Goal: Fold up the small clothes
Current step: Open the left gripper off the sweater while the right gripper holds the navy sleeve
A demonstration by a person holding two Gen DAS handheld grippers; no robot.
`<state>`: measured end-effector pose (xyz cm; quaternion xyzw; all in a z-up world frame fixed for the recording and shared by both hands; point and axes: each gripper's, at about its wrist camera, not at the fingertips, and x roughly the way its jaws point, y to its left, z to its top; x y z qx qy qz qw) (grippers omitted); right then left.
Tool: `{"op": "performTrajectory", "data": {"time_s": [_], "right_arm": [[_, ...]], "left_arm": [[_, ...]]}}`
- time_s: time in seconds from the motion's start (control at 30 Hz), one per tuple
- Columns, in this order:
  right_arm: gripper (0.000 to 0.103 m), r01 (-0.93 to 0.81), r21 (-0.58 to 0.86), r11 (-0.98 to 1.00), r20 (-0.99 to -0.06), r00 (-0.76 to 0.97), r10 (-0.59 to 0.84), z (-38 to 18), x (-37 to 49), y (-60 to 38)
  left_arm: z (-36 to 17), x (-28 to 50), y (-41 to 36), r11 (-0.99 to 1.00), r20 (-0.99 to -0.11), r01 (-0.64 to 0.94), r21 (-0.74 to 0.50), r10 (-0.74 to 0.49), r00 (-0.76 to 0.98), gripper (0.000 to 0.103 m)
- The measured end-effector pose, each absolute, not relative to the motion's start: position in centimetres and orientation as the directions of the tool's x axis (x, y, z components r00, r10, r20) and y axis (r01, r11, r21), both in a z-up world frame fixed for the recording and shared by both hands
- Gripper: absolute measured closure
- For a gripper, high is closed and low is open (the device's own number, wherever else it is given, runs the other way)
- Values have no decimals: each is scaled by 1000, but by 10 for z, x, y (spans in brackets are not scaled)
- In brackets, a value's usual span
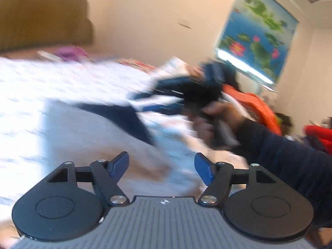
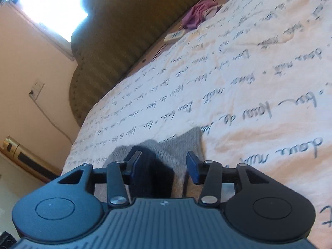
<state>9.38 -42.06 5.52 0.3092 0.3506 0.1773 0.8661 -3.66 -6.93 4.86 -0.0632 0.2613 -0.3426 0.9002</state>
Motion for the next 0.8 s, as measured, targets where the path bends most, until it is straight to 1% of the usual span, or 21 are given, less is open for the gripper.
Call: {"op": "performTrajectory", "data": {"time_s": [0.1,0.17,0.23,0.3,0.33,0.37,0.4,0.53,0.57,0.6,0.63,0.67,0.7,0.73,0.8], "right_arm": [[57,-135,628,766,-494,692,527,66,91,-411],[57,-155,553,819,-553,667,499,69,95,-393],[57,-164,485,859,-612,638,467,65,98,-378],[58,-154,451,879,-651,617,442,58,102,-369],[63,-154,440,884,-659,614,435,55,102,-366],[88,-157,430,889,-660,617,428,53,102,-364],[94,-159,429,889,-658,619,429,53,102,-364],[96,-157,418,895,-625,665,409,62,95,-376],[97,-135,428,894,-632,662,402,59,98,-381],[97,-108,431,896,-649,653,391,51,100,-386],[98,-90,429,899,-670,636,383,41,102,-388],[98,-88,439,894,-671,629,392,34,101,-388],[97,-86,454,887,-657,640,399,31,98,-389],[96,-76,468,880,-643,655,398,32,94,-389],[87,-53,492,869,-628,670,397,39,87,-389]], "left_arm": [[47,-23,-38,840,-465,469,-272,-541,700,29],[38,-3,-22,873,-514,386,-300,-488,705,29],[34,14,-13,875,-544,322,-361,-478,689,29],[29,18,-7,869,-560,298,-395,-485,671,29],[28,18,-4,868,-562,296,-399,-487,669,29],[28,18,-7,867,-564,301,-396,-489,666,29],[28,17,-11,863,-562,317,-394,-499,660,29],[29,11,-28,832,-539,376,-407,-551,637,29],[28,10,-35,830,-543,391,-398,-557,628,26],[23,9,-43,828,-553,412,-380,-561,617,21],[16,10,-51,826,-567,433,-360,-562,602,20],[8,12,-57,831,-592,439,-342,-553,586,20],[-3,16,-63,840,-632,429,-333,-536,560,26],[-6,15,-63,841,-623,433,-324,-534,571,25],[0,12,-57,833,-609,438,-339,-549,573,26]]}}
